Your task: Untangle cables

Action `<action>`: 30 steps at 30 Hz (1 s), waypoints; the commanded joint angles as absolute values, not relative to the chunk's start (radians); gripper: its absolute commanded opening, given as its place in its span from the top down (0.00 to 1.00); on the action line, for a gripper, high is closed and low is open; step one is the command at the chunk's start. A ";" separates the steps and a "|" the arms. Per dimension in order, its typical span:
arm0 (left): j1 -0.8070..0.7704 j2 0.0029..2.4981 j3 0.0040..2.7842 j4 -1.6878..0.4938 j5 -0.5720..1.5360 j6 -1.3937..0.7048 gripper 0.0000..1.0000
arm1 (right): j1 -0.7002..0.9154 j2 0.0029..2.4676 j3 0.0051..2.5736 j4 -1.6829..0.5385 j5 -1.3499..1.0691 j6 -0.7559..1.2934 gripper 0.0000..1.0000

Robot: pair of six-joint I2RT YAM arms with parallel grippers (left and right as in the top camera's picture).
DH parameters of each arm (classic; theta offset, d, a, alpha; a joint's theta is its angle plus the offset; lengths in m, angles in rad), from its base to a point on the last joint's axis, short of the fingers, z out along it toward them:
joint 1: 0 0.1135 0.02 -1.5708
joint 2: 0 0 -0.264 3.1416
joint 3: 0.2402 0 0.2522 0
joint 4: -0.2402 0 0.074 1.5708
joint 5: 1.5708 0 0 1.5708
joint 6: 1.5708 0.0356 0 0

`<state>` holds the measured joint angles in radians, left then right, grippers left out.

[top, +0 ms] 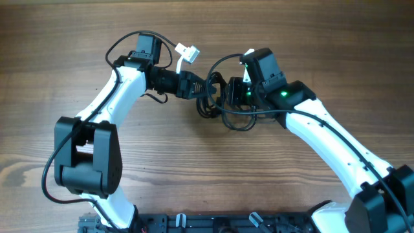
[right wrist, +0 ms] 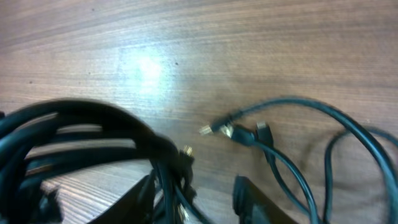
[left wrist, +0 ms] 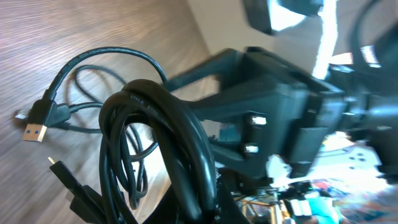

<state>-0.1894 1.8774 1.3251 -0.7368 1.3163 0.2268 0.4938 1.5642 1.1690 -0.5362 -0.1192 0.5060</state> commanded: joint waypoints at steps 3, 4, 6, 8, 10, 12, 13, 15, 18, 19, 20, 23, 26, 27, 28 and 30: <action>-0.184 1.865 1.341 -0.746 1.461 0.255 0.96 | 0.496 1.644 1.170 -0.517 -0.139 0.490 0.53; -0.184 1.865 1.341 -0.747 1.467 0.255 0.96 | 0.497 1.655 1.170 -0.517 -0.149 0.490 0.54; -0.184 1.865 1.341 -0.748 1.477 0.255 0.96 | 0.497 1.678 1.170 -0.517 -0.175 0.489 0.63; -0.184 1.865 1.341 -0.749 1.477 0.255 0.96 | 0.497 1.696 1.170 -0.517 -0.181 0.489 0.67; -0.184 1.865 1.341 -0.749 1.478 0.255 0.96 | 0.497 1.712 1.170 -0.516 -0.181 0.490 0.67; -0.184 1.865 1.341 -0.749 1.493 0.255 0.96 | 0.497 1.718 1.170 -0.517 -0.190 0.500 0.63; -0.184 1.865 1.341 -0.749 1.498 0.255 0.96 | 0.497 1.718 1.170 -0.517 -0.208 0.495 0.62; -0.184 1.865 1.341 -0.749 1.499 0.255 0.96 | 0.497 1.718 1.170 -0.525 -0.302 0.430 0.56; -0.184 1.865 1.341 -0.749 1.482 0.255 0.96 | 0.497 1.718 1.170 -0.550 -0.374 0.322 0.56; -0.184 1.865 1.341 -0.749 1.465 0.255 0.96 | 0.497 1.718 1.170 -0.563 -0.374 0.307 0.55; -0.184 1.865 1.341 -0.748 1.453 0.255 0.96 | 0.497 1.718 1.170 -0.575 -0.375 0.287 0.55; -0.184 1.865 1.341 -0.747 1.410 0.255 0.96 | 0.495 1.718 1.170 -0.614 -0.365 0.227 0.57; -0.184 1.865 1.341 -0.744 1.399 0.255 0.96 | 0.488 1.718 1.170 -0.638 -0.344 0.209 0.64; -0.185 1.865 1.341 -0.744 1.396 0.256 0.96 | 0.486 1.718 1.170 -0.639 -0.345 0.210 0.66; -0.185 1.865 1.341 -0.744 1.393 0.256 0.96 | 0.483 1.718 1.170 -0.641 -0.345 0.210 0.68; -0.184 1.865 1.341 -0.744 1.388 0.256 0.96 | 0.476 1.718 1.170 -0.645 -0.345 0.210 0.69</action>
<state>-0.1909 1.8786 1.3251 -0.7597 1.3476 0.2272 0.4839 1.6924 1.1732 -0.6136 -0.3183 0.2623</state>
